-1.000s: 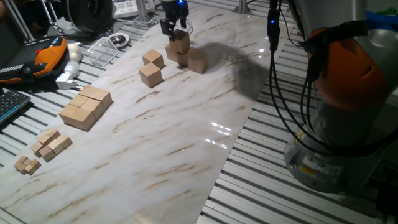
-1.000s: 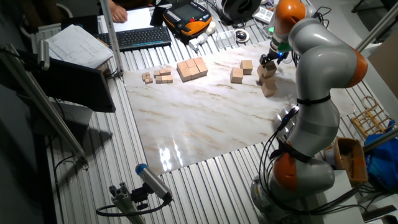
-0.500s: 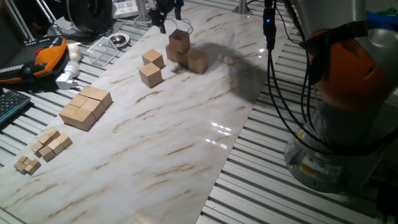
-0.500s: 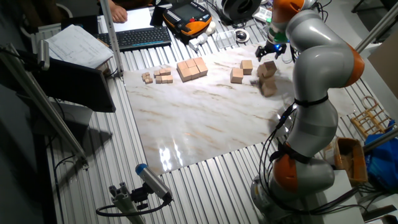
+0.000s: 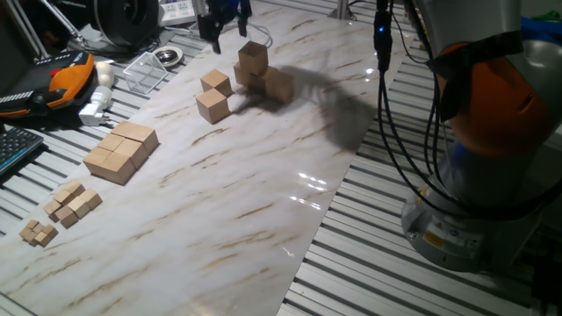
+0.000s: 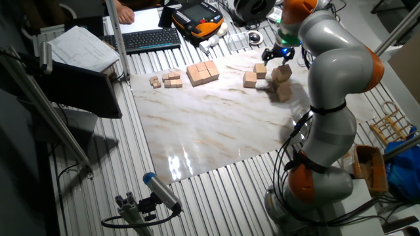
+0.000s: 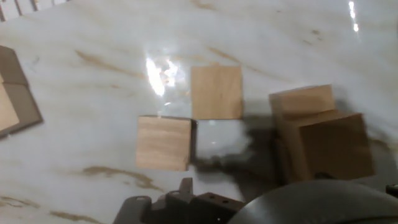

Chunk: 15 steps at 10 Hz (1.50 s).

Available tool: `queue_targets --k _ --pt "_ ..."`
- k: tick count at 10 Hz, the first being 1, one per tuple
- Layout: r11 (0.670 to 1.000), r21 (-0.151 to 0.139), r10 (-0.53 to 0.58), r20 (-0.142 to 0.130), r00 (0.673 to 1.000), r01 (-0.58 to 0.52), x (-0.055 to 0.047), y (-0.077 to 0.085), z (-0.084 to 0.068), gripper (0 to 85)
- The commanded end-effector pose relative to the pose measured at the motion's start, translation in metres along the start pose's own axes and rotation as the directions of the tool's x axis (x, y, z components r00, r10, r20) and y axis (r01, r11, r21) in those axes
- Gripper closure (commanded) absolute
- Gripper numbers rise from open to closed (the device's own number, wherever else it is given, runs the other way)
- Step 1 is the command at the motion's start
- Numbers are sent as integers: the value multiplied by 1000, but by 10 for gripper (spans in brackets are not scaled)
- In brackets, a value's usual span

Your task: Stack the blocks into a pyramid shape

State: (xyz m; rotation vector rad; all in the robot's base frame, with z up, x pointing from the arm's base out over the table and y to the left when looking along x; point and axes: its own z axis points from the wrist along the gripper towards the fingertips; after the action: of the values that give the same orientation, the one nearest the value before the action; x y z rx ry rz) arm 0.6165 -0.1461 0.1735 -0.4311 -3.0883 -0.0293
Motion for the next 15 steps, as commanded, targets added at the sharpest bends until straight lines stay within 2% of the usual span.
queue_targets --k 1,5,7,8,10,11,12,14,15 --pt "1000 -12 12 4 1000 -11 3 8 8 0" --pt "998 -47 36 18 999 -36 1 20 35 0" --pt "999 -34 32 12 999 -31 3 20 34 0" --pt "999 -42 31 8 999 -31 3 20 35 0" --pt "1000 -21 15 6 1000 -14 1 19 34 0" --pt "1000 29 -10 22 1000 9 1 19 34 0" --pt "998 51 -42 24 999 40 1 19 34 0" --pt "995 27 -98 -11 995 98 1 19 34 0" --pt "998 -6 -63 -56 996 63 1 19 34 0"
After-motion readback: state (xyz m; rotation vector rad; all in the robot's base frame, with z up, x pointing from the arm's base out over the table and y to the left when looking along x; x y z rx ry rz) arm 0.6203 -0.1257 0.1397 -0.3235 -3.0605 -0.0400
